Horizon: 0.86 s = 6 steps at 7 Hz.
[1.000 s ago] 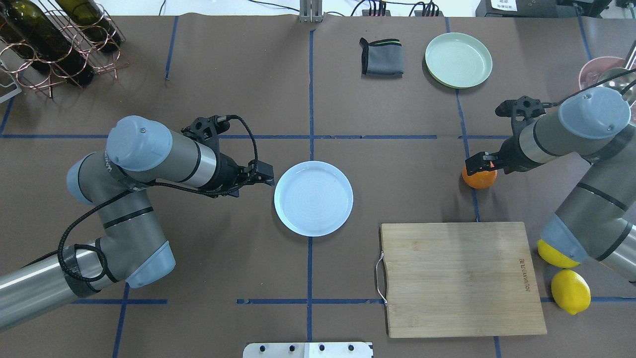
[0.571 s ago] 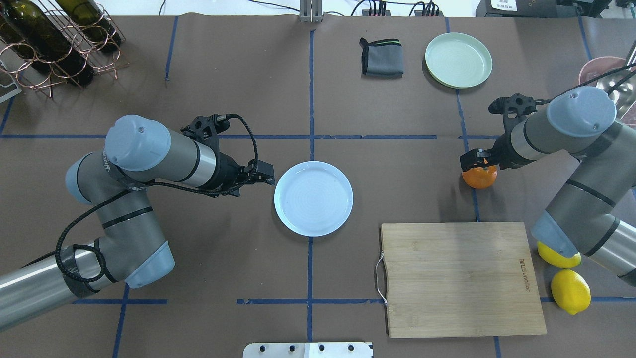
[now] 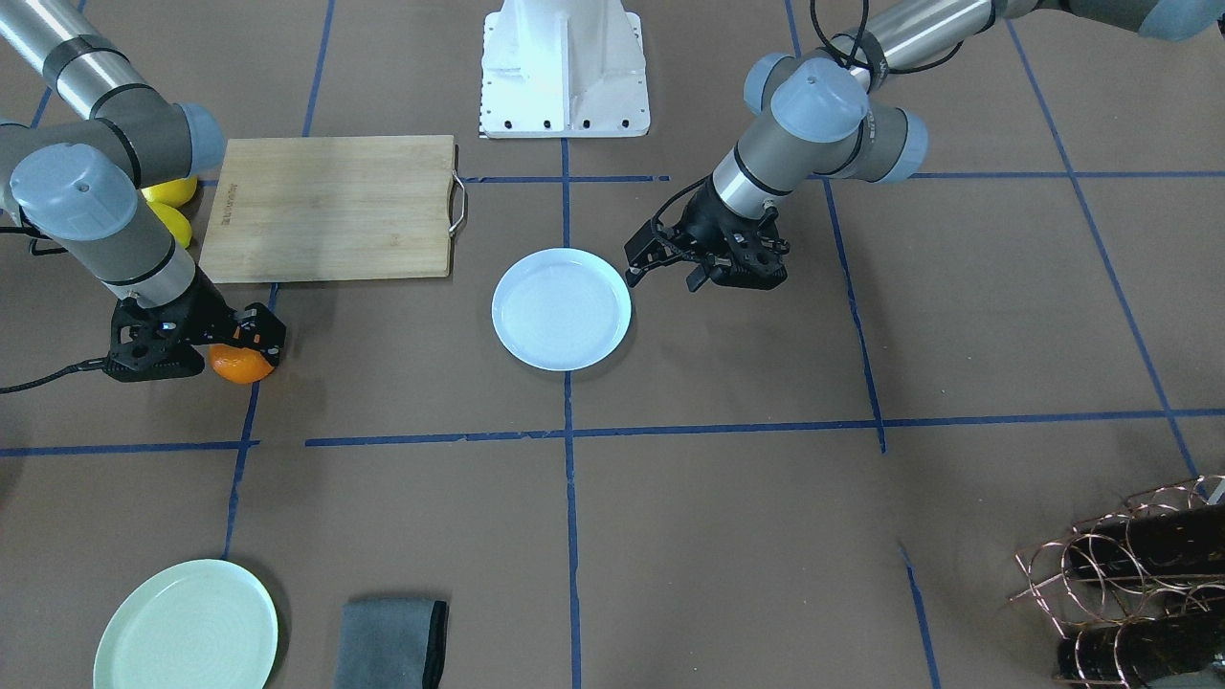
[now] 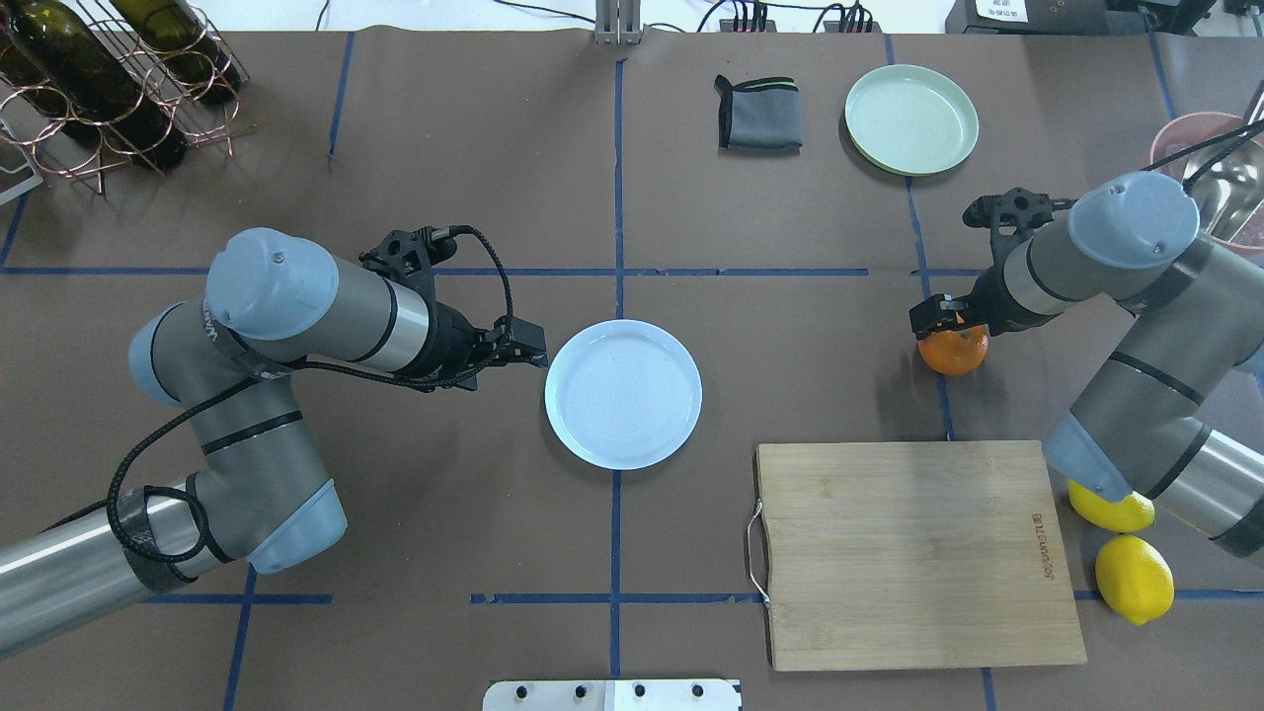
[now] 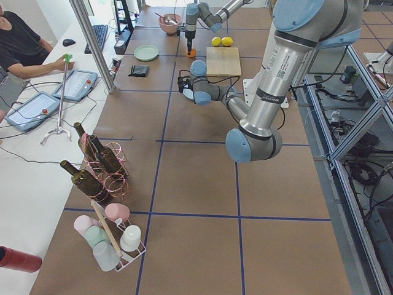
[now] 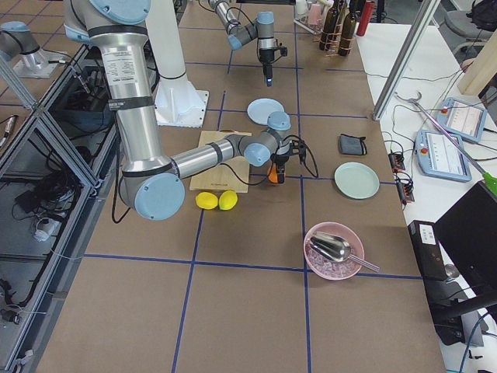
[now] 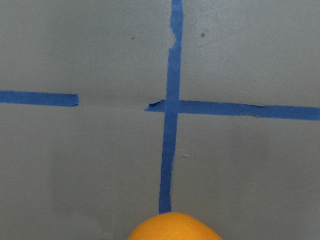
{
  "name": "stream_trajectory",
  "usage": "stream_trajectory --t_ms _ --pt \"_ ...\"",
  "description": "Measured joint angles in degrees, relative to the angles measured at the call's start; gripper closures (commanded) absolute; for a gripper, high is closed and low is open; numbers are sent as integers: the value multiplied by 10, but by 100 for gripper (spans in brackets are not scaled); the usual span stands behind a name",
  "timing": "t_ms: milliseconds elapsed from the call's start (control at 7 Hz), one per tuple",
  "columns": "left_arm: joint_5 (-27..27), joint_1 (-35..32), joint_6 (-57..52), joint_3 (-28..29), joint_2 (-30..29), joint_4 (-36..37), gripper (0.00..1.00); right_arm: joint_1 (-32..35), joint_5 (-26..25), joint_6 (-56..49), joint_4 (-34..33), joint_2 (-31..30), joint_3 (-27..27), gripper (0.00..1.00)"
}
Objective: Pick orange to plate
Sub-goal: 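Close the right gripper around the orange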
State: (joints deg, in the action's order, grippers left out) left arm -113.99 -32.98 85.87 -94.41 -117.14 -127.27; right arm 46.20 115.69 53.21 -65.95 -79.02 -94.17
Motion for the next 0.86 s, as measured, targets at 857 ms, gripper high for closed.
stream_trajectory --t_ms 857 --pt "0 1 14 -6 0 1 0 -5 5 2 -1 -4 -2 26"
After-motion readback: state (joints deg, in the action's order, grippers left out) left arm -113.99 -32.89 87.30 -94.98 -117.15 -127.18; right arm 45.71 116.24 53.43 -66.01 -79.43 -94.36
